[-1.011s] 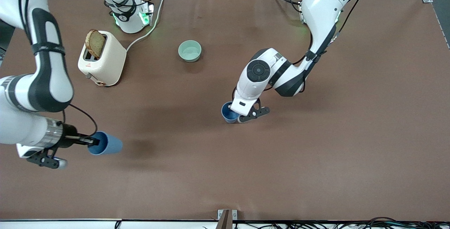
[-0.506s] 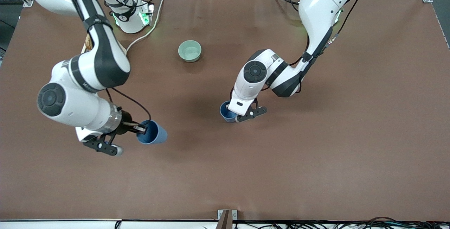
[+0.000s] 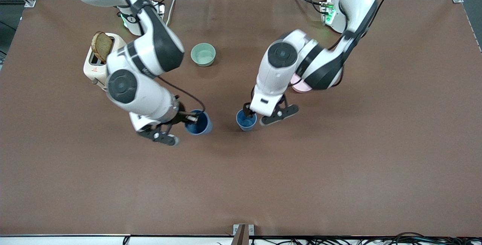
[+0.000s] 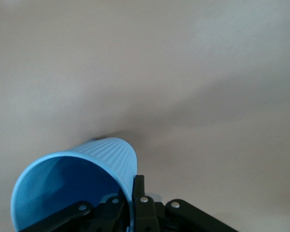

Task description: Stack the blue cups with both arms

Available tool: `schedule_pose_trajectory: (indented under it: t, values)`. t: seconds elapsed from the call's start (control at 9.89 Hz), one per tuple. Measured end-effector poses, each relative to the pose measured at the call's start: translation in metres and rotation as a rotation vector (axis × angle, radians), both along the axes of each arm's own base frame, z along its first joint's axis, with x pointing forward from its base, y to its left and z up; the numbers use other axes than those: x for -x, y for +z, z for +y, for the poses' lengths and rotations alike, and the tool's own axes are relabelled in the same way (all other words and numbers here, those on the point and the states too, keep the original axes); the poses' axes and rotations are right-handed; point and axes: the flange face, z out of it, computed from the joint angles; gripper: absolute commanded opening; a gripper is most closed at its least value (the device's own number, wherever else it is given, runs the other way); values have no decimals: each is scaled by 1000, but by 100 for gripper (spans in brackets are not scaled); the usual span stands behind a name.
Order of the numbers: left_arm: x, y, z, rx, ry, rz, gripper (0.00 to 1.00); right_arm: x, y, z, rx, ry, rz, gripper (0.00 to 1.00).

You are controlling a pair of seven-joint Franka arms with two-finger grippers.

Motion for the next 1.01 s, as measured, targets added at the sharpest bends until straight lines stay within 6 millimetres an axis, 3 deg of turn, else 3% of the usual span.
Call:
schedule_pose_trajectory:
  t: [0.1,0.2,0.51,0.71,0.81,1.01]
  values:
    - [0,48,32,-29,7,-27,100,15,0,28,-14,7,-10,1]
    - [-5,83,70,-56,1,-47,100,26,1,51,-32,-4,-26,1]
    - [-23,144,196,-144,-85,-40,100,39,-29,92,-59,-43,-62,1]
    - [-15,187,268,-195,-225,-48,100,42,-58,103,-48,-42,-49,1]
    - [-5,203,290,-217,-306,-33,100,42,-63,104,-45,-42,-45,1]
    - [13,223,307,-232,-377,-12,100,42,-63,104,-44,-42,-46,1]
